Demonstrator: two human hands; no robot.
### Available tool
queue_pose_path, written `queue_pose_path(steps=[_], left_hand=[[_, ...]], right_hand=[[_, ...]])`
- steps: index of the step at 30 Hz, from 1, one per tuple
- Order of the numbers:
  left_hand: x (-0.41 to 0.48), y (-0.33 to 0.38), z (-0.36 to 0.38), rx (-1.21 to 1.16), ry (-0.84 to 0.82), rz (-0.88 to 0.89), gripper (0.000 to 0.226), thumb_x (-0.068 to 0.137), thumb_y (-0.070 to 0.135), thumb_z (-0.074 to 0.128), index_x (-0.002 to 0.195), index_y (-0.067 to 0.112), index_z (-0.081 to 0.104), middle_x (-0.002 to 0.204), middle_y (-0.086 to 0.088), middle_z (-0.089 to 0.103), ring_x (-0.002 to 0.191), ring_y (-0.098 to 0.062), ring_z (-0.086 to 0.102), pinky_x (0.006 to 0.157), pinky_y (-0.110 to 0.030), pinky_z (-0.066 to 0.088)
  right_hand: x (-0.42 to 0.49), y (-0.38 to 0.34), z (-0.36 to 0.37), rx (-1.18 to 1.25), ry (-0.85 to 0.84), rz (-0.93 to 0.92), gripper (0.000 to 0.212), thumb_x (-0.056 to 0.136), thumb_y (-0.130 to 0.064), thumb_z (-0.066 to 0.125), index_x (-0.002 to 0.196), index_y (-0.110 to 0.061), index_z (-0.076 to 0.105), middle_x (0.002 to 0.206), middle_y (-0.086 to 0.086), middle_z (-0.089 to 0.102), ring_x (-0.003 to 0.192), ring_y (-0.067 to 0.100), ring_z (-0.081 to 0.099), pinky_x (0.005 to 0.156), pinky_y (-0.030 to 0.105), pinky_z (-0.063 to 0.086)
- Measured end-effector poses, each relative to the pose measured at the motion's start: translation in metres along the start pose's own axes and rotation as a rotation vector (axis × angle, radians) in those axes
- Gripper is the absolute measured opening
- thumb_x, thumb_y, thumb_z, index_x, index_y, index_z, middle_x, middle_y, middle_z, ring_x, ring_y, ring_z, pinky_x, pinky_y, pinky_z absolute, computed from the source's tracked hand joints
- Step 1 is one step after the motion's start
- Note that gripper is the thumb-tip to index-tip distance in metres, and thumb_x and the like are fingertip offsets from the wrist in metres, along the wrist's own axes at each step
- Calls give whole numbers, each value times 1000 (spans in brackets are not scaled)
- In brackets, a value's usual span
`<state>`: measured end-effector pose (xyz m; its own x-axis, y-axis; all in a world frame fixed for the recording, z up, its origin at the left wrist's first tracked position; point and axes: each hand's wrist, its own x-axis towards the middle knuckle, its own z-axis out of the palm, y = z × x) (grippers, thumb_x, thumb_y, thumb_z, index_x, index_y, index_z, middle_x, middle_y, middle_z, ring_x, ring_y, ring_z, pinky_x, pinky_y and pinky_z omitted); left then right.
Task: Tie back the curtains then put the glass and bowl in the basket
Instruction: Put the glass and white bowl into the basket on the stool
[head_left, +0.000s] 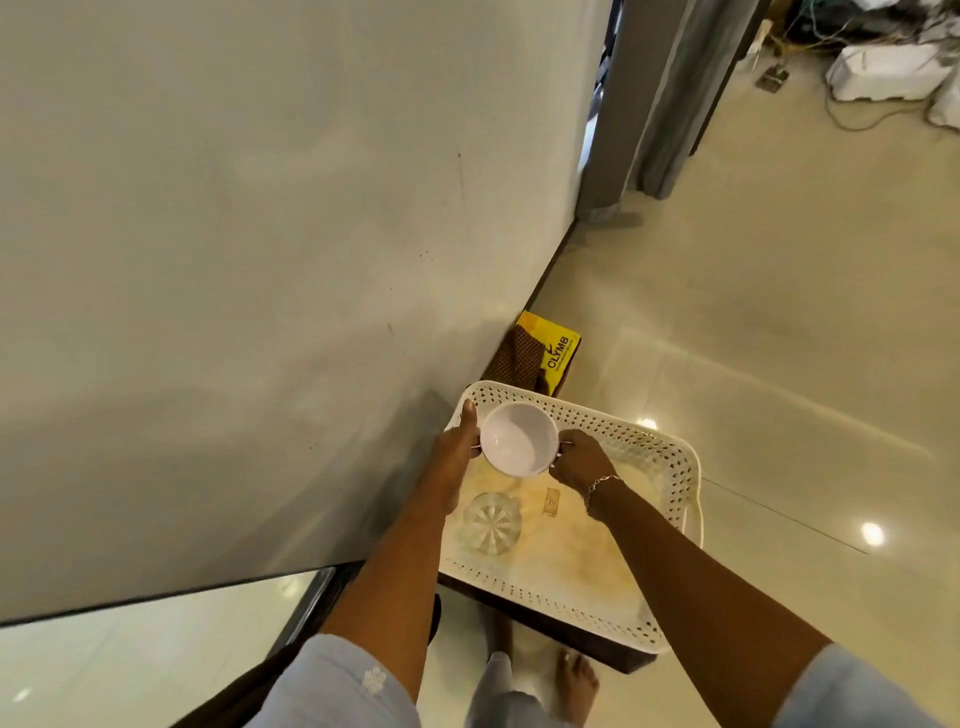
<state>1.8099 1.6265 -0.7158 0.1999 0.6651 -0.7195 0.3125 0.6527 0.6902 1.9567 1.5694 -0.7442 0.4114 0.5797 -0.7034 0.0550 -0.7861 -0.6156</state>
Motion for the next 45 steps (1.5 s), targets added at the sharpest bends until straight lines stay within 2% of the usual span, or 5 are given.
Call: queue_pose_path(steps=[12,19,29,34,45], left_hand=[[30,-24,-4,64,-66,-66,58,95,53,23,140,19,36,136,-12,49,110,-19,48,94,-32,30],[26,-25,-6,250,-151,-46,74,86,69,26,138,18,39,141,-6,44,131,-24,39,109,-42,29],[-37,-17,-16,947,65,492,74,88,59,40,143,13,29,151,-5,30,140,-19,27,113,-28,19],[-80,-31,-14,1151,274,562,103,65,73,1,145,13,22,154,-8,20,143,-24,16,116,-35,10],[-226,-129,36,1059,431,447,92,81,74,15,148,12,7,158,-8,1,145,-23,-6,117,-38,-5]], right_hand=[[27,21,19,-82,-138,119,41,73,16,44,113,7,49,113,27,55,89,29,48,64,34,39],[19,19,19,-174,-144,100,38,77,7,51,114,1,48,118,23,55,101,33,51,86,43,46],[-41,-19,-4,-880,9,-488,70,87,-9,51,147,-8,15,154,13,16,142,29,20,115,35,22],[-82,-14,-15,-1090,76,-712,69,87,-10,46,147,-4,12,154,16,14,143,30,14,117,36,11],[-192,76,-37,-1286,-17,-951,69,92,-17,45,147,-4,5,155,19,4,144,32,5,117,37,5]])
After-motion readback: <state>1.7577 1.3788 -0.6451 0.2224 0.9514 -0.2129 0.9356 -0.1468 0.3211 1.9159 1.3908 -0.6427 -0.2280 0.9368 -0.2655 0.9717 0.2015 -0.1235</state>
